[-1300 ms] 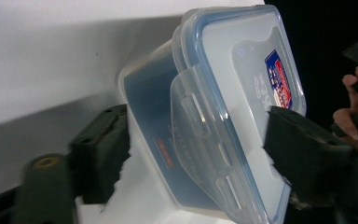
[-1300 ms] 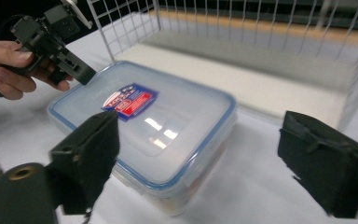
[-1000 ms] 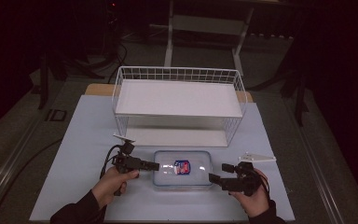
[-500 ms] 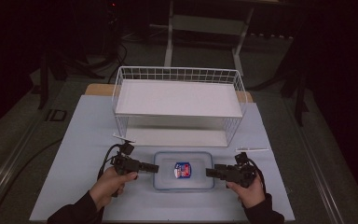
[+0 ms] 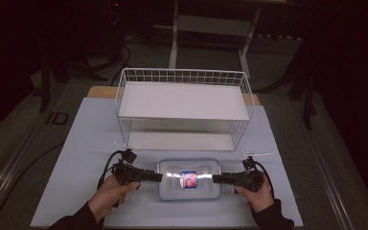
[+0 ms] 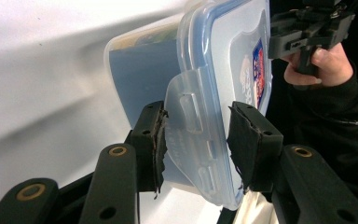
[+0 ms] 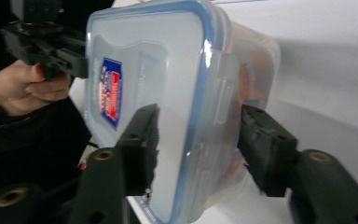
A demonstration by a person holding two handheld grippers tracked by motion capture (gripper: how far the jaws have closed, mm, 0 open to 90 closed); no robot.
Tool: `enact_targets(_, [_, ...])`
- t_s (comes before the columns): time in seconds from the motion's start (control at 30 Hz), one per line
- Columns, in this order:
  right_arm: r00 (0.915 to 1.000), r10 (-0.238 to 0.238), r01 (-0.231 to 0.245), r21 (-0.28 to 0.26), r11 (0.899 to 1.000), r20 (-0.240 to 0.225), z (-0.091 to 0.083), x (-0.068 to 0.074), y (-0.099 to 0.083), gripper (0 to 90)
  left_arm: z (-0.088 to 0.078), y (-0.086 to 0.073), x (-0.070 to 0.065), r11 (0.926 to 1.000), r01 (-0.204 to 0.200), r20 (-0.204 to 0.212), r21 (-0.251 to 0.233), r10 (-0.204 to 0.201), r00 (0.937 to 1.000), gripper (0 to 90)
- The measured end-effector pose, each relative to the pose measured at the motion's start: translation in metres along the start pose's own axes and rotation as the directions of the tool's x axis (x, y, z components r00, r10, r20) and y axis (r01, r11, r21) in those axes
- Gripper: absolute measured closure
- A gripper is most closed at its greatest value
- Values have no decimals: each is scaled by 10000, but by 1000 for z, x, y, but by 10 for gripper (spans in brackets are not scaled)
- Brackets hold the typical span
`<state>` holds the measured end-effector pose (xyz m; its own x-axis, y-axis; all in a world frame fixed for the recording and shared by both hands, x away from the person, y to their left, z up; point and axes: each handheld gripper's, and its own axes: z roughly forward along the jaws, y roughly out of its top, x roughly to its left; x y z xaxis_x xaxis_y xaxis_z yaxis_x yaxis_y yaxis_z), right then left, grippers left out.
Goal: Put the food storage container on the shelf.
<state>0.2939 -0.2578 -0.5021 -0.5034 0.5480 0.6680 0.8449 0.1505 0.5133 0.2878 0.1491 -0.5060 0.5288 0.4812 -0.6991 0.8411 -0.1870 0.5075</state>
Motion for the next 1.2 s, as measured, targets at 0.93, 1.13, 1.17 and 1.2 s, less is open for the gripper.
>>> enact_targets(0.93, [9858,-1560,1622,-1102,9806,623,-6,27,14,519,-20,2,-24,9802,-1389,-1233,-1414,1217,9849,569])
enact_targets(1.13, [9797,-1854,1957,-1652,9666,760,-3,25,36,519,-22,13,-17,9689,-1671,-1359,-1825,1435,9803,570])
enact_targets(1.17, [9797,-1854,1957,-1652,9666,760,-3,25,36,518,-22,15,-15,9673,-1701,-1383,-1880,1454,9797,570])
enact_targets(1.2, [9797,-1854,1957,-1652,9666,760,-3,25,36,518,-22,15,-15,9673,-1701,-1383,-1880,1454,9797,569])
